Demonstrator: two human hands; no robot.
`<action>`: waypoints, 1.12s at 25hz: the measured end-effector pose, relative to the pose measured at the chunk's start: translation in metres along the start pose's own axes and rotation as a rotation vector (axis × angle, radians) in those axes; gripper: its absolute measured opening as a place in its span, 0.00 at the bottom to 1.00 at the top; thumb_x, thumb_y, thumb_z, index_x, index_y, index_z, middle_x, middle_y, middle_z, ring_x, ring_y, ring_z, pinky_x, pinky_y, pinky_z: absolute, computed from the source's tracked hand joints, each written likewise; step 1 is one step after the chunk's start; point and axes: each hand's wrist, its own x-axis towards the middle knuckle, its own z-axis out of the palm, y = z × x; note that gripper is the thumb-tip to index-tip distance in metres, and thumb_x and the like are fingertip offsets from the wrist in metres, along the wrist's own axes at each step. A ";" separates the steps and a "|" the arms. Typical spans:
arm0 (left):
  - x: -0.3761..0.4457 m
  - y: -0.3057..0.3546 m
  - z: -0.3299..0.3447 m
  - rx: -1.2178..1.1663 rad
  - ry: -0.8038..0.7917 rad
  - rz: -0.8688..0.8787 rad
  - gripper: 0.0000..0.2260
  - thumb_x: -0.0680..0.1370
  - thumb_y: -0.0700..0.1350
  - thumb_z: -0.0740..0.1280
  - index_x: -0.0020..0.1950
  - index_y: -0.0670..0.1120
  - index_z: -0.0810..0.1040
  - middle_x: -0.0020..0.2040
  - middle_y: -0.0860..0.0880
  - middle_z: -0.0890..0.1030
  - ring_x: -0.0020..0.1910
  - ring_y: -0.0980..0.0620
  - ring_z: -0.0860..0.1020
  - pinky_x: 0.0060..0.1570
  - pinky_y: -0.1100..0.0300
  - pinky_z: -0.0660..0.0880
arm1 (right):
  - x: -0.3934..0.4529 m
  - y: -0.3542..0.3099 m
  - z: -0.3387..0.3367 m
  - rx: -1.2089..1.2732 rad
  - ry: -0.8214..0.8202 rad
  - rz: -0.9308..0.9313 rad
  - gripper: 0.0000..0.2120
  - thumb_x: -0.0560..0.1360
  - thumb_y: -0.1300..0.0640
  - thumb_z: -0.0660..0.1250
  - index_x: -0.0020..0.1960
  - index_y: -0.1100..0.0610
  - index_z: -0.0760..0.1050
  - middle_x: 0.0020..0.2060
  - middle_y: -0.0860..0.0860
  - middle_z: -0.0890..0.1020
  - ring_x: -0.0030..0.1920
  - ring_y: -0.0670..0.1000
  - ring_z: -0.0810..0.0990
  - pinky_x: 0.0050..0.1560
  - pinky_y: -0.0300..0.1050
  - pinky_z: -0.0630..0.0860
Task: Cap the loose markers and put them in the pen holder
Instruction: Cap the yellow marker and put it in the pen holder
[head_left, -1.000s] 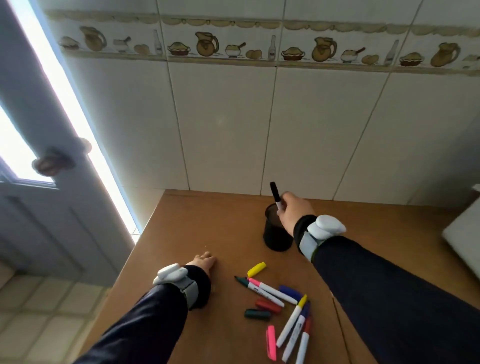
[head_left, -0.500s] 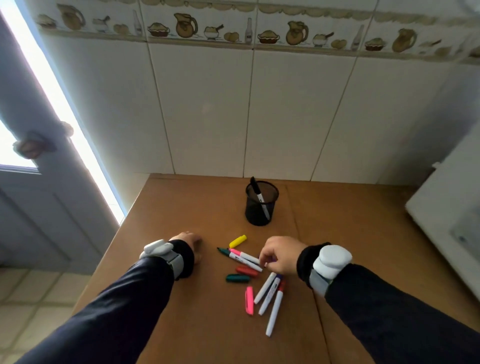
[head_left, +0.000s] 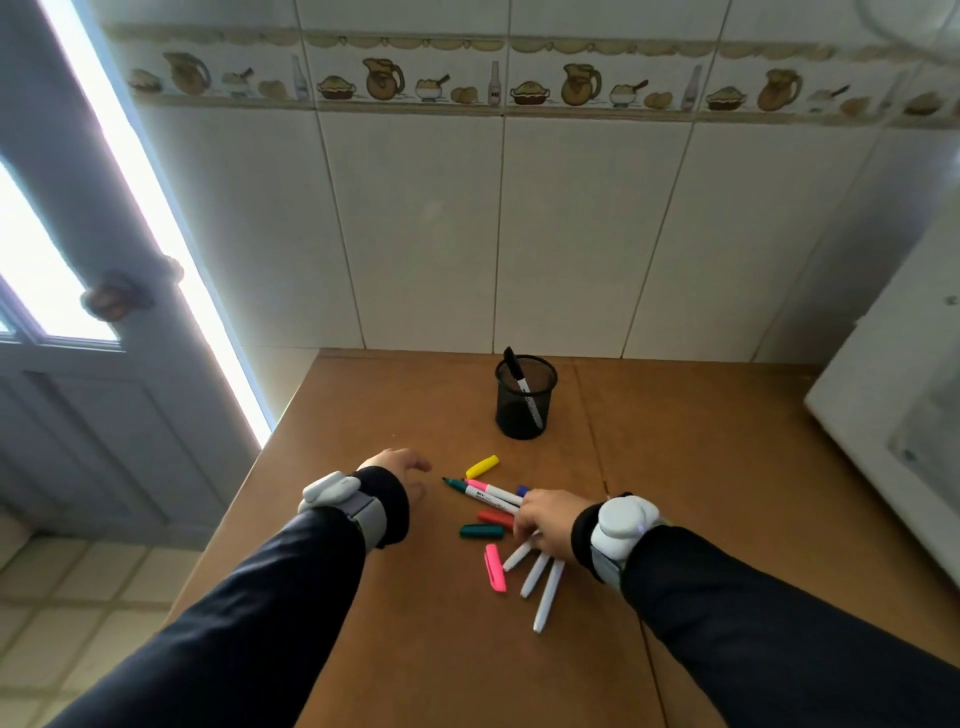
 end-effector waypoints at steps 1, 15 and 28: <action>-0.001 -0.002 0.000 -0.007 0.005 -0.005 0.18 0.75 0.44 0.65 0.65 0.51 0.75 0.67 0.47 0.74 0.64 0.46 0.74 0.62 0.59 0.71 | -0.002 0.000 0.000 0.026 0.019 0.001 0.13 0.76 0.62 0.64 0.59 0.56 0.78 0.62 0.55 0.76 0.63 0.55 0.74 0.63 0.46 0.70; 0.066 0.052 0.031 -0.120 -0.081 -0.012 0.16 0.73 0.54 0.67 0.59 0.51 0.78 0.57 0.51 0.82 0.56 0.49 0.80 0.55 0.61 0.75 | 0.014 0.054 -0.053 1.686 0.831 0.369 0.05 0.76 0.69 0.63 0.45 0.60 0.74 0.34 0.59 0.78 0.31 0.53 0.78 0.32 0.45 0.77; 0.063 0.047 0.006 -0.606 0.100 0.131 0.14 0.69 0.43 0.74 0.34 0.61 0.75 0.32 0.54 0.78 0.34 0.53 0.75 0.43 0.54 0.78 | 0.023 0.026 -0.067 1.942 0.868 0.285 0.04 0.78 0.64 0.62 0.45 0.62 0.73 0.37 0.59 0.81 0.30 0.51 0.78 0.31 0.41 0.78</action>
